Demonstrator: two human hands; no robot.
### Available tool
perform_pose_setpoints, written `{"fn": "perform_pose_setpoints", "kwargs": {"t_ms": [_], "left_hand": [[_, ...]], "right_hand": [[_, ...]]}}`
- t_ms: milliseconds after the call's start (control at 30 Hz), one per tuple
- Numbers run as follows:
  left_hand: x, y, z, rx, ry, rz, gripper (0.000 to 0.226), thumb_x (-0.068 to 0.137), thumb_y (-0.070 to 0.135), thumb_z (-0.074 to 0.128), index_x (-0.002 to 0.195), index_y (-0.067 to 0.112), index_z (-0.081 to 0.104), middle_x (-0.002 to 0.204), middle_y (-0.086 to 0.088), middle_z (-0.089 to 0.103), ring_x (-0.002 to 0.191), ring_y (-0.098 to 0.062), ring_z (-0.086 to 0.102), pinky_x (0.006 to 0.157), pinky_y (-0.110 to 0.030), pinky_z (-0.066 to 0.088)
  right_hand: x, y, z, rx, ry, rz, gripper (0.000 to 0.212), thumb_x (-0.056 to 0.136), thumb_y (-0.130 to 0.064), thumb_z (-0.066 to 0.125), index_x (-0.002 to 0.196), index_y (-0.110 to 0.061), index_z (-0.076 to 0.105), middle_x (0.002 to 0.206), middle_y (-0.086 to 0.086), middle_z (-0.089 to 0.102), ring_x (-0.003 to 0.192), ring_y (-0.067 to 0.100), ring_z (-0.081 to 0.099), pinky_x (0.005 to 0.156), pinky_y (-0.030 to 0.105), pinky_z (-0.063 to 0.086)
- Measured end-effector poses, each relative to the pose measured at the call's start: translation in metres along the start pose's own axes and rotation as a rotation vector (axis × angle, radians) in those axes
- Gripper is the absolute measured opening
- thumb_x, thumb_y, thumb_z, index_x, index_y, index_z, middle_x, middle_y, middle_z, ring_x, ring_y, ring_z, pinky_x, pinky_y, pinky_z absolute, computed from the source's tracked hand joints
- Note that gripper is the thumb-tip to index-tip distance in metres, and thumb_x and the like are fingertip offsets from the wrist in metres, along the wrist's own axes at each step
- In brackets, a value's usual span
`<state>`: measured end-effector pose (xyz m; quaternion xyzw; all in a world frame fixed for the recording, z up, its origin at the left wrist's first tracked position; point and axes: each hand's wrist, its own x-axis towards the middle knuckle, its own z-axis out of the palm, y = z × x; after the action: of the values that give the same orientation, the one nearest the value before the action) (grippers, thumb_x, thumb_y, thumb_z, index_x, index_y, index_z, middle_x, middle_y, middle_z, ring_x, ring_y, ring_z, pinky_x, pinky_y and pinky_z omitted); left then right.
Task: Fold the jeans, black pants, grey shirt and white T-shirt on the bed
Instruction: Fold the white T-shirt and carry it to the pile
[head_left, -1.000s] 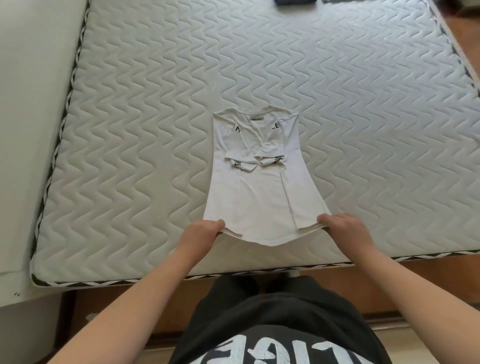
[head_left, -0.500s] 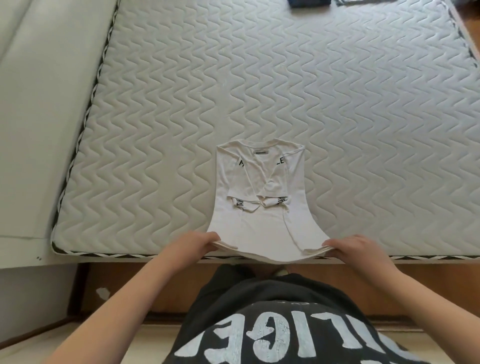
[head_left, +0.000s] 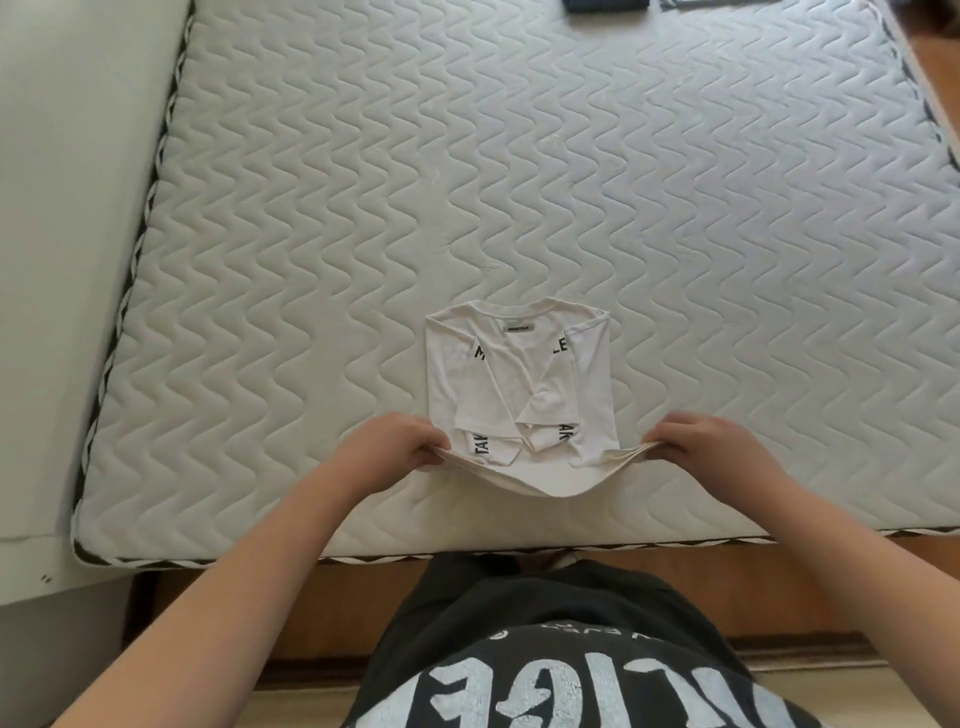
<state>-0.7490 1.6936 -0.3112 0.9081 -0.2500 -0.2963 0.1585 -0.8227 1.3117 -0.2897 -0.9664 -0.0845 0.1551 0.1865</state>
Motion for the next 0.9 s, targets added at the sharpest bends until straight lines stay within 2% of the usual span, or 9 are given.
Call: {"fn": "perform_pose_setpoints", "kwargs": {"t_ms": [267,400,533,567,667,700,767,833,900], "left_hand": [[0.079,-0.034,-0.042,-0.020,-0.050,0.037,0.018,0.093,0.021,0.063,0.109,0.024,0.070,0.105,0.009,0.069,0.099,-0.014,0.059,0.080,-0.027,0.042],[0.123,-0.046,-0.050,-0.031,-0.071,-0.012,0.016,0.093,0.019,0.061,0.106,0.026,0.068,0.103,0.010,0.067,0.098,-0.015,0.058,0.081,-0.032,0.045],[0.165,-0.059,-0.051,-0.096,-0.099,-0.106,0.028,0.092,0.012,0.058,0.110,0.030,0.069,0.104,0.010,0.065,0.095,-0.013,0.056,0.078,-0.029,0.043],[0.176,-0.063,-0.051,-0.115,-0.110,-0.124,0.031,0.092,0.010,0.057,0.110,0.031,0.069,0.104,0.009,0.065,0.096,-0.013,0.057,0.079,-0.029,0.044],[0.210,-0.079,-0.055,-0.145,-0.127,-0.148,0.034,0.092,0.005,0.054,0.109,0.031,0.071,0.101,0.009,0.065,0.100,-0.017,0.061,0.082,-0.029,0.046],[0.222,-0.084,-0.055,-0.136,-0.131,-0.149,0.035,0.093,0.006,0.054,0.110,0.031,0.070,0.103,0.008,0.065,0.101,-0.018,0.060,0.084,-0.031,0.047],[0.246,-0.096,-0.055,-0.096,-0.143,-0.158,0.034,0.094,0.008,0.054,0.115,0.031,0.069,0.110,0.005,0.066,0.104,-0.020,0.059,0.089,-0.036,0.048],[0.270,-0.109,-0.052,-0.062,-0.162,-0.164,0.031,0.095,0.010,0.054,0.115,0.030,0.068,0.114,0.002,0.067,0.105,-0.021,0.059,0.091,-0.038,0.048],[0.293,-0.122,-0.051,-0.040,-0.181,-0.167,0.028,0.095,0.012,0.054,0.112,0.029,0.069,0.112,0.002,0.068,0.103,-0.019,0.059,0.089,-0.035,0.049]], "right_hand": [[0.083,0.013,-0.012,0.041,-0.038,0.060,0.017,0.090,-0.018,0.068,0.106,-0.015,0.074,0.100,0.000,0.069,0.088,0.028,0.063,0.072,0.035,0.047],[0.128,0.038,-0.010,0.063,-0.073,0.077,0.016,0.091,-0.020,0.067,0.105,-0.018,0.073,0.099,-0.001,0.068,0.089,0.026,0.062,0.072,0.033,0.044],[0.174,0.073,-0.004,0.117,-0.172,0.074,0.019,0.095,-0.019,0.062,0.109,-0.021,0.073,0.098,-0.001,0.064,0.092,0.026,0.061,0.074,0.030,0.040],[0.186,0.080,-0.003,0.143,-0.191,0.079,0.020,0.095,-0.018,0.060,0.111,-0.023,0.073,0.093,-0.005,0.061,0.090,0.023,0.060,0.074,0.028,0.040],[0.221,0.099,0.004,0.202,-0.211,0.072,0.026,0.097,-0.013,0.058,0.114,-0.026,0.072,0.082,-0.021,0.048,0.079,0.004,0.051,0.068,0.006,0.033],[0.233,0.105,0.008,0.208,-0.218,0.065,0.027,0.097,-0.013,0.058,0.114,-0.027,0.072,0.082,-0.022,0.047,0.080,0.004,0.050,0.069,0.002,0.032],[0.257,0.116,0.018,0.212,-0.235,0.050,0.026,0.098,-0.016,0.056,0.113,-0.029,0.072,0.087,-0.018,0.050,0.087,0.011,0.052,0.071,0.006,0.034],[0.283,0.128,0.032,0.191,-0.260,0.060,0.024,0.099,-0.021,0.055,0.112,-0.031,0.073,0.090,-0.008,0.054,0.090,0.018,0.054,0.075,0.026,0.040],[0.308,0.139,0.045,0.189,-0.284,0.081,0.023,0.099,-0.022,0.054,0.110,-0.031,0.072,0.093,-0.004,0.056,0.090,0.020,0.054,0.076,0.032,0.040]]}}
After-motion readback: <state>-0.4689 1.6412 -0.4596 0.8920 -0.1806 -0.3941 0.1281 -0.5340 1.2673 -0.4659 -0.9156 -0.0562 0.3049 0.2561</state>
